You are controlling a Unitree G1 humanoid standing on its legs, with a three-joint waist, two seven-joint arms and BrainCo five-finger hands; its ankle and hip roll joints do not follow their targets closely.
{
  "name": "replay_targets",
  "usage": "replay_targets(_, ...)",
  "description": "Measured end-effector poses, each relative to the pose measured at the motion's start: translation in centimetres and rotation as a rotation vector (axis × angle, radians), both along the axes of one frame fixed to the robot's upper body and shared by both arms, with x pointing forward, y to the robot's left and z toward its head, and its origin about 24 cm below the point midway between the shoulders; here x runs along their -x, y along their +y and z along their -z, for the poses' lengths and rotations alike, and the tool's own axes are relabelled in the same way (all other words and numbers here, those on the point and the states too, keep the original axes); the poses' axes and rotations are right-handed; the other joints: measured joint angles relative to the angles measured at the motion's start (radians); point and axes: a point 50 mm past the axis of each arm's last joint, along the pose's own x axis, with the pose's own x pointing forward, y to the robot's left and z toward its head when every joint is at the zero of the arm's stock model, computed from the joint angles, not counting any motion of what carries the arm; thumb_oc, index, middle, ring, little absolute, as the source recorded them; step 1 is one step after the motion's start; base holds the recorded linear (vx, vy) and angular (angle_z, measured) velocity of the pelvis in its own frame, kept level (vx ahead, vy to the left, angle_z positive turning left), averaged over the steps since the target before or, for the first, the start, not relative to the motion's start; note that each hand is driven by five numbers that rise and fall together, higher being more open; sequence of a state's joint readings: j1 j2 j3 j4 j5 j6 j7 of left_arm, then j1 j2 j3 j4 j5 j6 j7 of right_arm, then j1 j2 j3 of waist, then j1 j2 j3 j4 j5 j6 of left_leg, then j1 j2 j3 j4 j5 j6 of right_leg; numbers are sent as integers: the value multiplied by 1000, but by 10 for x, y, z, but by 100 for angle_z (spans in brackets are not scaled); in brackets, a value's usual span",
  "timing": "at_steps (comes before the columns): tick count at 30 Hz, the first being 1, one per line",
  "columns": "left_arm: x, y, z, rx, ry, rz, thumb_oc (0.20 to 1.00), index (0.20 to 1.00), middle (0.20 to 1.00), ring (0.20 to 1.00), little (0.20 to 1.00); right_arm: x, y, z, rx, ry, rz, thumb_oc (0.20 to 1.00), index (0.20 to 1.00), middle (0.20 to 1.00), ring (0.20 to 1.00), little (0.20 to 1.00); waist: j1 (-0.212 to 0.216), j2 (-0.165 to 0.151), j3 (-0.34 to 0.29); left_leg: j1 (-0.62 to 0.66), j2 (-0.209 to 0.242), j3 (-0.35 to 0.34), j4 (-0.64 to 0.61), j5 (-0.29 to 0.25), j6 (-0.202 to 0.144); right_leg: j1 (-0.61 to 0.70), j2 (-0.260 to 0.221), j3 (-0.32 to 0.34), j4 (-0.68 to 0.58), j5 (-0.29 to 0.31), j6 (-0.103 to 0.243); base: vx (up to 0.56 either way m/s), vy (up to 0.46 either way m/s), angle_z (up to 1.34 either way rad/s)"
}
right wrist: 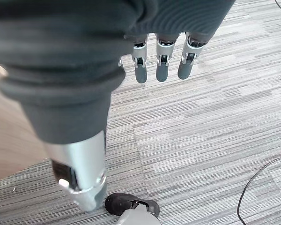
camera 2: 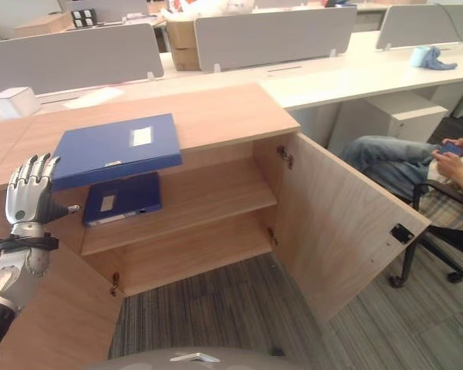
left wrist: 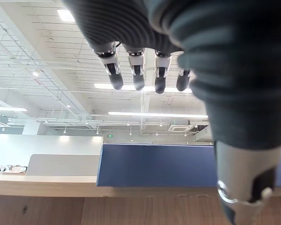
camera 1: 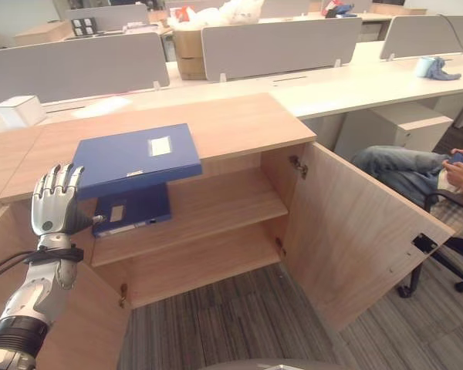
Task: Put the empty folder in the office cabinet
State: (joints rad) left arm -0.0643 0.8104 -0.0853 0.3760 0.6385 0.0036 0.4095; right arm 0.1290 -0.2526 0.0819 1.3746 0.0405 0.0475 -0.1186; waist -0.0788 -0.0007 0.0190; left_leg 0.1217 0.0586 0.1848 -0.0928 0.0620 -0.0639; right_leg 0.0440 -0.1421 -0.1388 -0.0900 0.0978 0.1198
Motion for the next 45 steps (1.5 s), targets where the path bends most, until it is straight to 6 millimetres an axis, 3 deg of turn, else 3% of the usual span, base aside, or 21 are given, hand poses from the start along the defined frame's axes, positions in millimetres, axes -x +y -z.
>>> replay_targets(15,-35,-26,-10,-37,-3,115,1000,1000,1000,1000,1000,6,0,0,-1,3,23,1000,1000,1000,1000,1000,-23,-2,5,-9,0,23,0,-3,0,-16,1,21,0,10,8,6,4,-4)
replay_targets(45,-54,-30,-10,-85,53,131,1000,1000,1000,1000,1000,-1,-2,-1,13,-16,19,1000,1000,1000,1000,1000,-48,-19,51,-44,-2,29,0,4,7,-60,-1,21,1,21,3,1,2,0)
